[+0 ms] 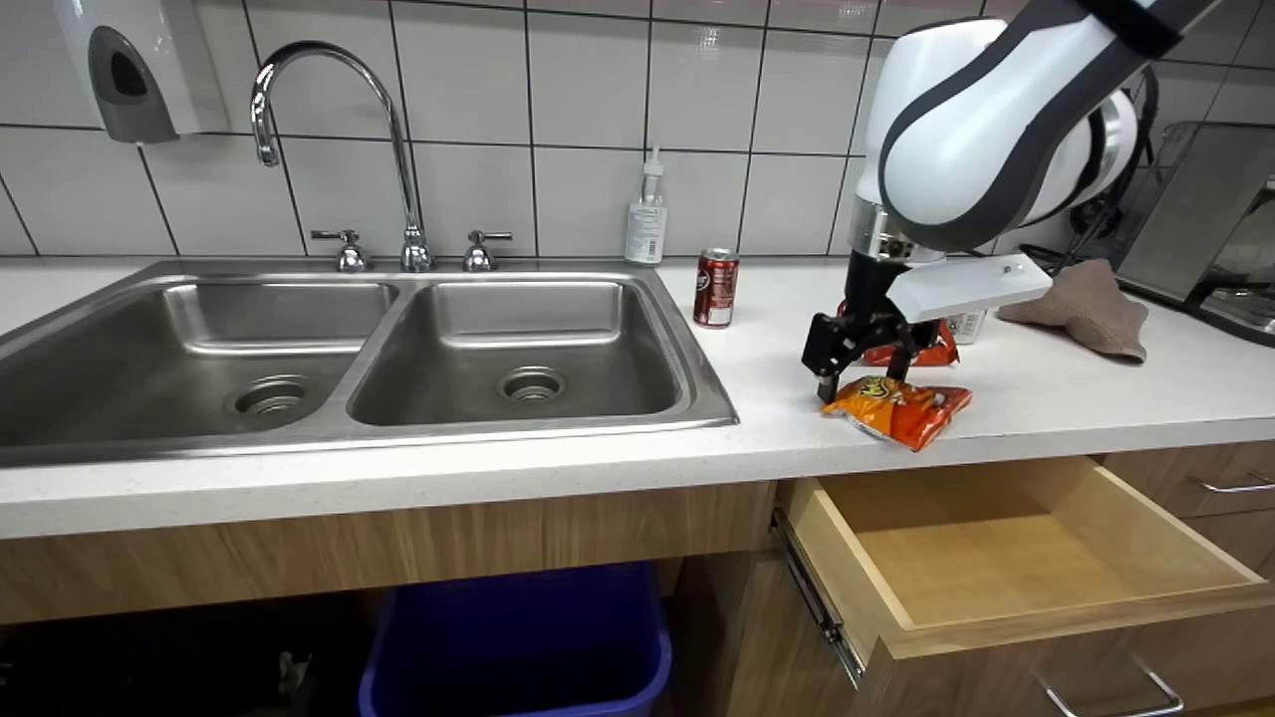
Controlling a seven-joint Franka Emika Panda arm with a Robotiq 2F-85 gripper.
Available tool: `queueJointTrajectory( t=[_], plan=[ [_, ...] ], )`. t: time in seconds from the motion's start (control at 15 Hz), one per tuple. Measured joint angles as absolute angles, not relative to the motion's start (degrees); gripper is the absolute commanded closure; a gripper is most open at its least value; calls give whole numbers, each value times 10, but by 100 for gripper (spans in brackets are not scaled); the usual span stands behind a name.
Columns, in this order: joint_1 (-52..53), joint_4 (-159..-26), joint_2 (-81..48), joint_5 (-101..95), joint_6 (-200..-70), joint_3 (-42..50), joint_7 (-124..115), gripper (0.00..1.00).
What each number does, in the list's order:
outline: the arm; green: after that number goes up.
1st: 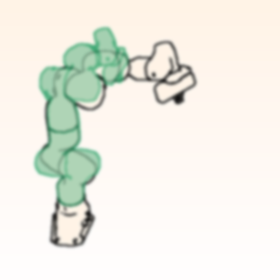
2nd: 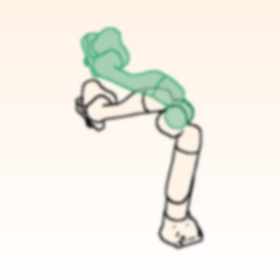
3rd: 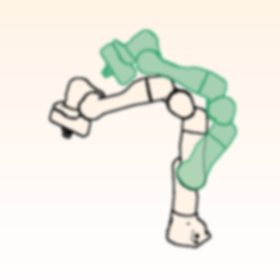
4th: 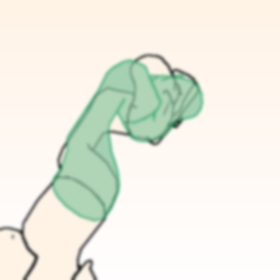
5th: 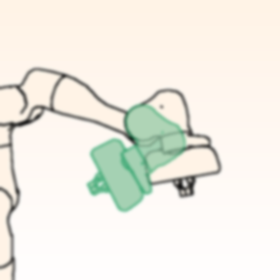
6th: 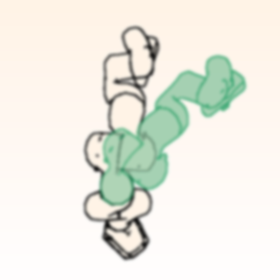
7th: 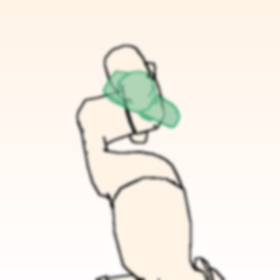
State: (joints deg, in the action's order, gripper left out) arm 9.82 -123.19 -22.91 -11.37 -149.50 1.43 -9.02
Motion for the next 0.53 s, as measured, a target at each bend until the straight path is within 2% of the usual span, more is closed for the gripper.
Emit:
queueJointTrajectory(
  t=[0.53],
  plan=[
    [95,-1303,-185,-113,-1519,22,-103,0]
  ],
)
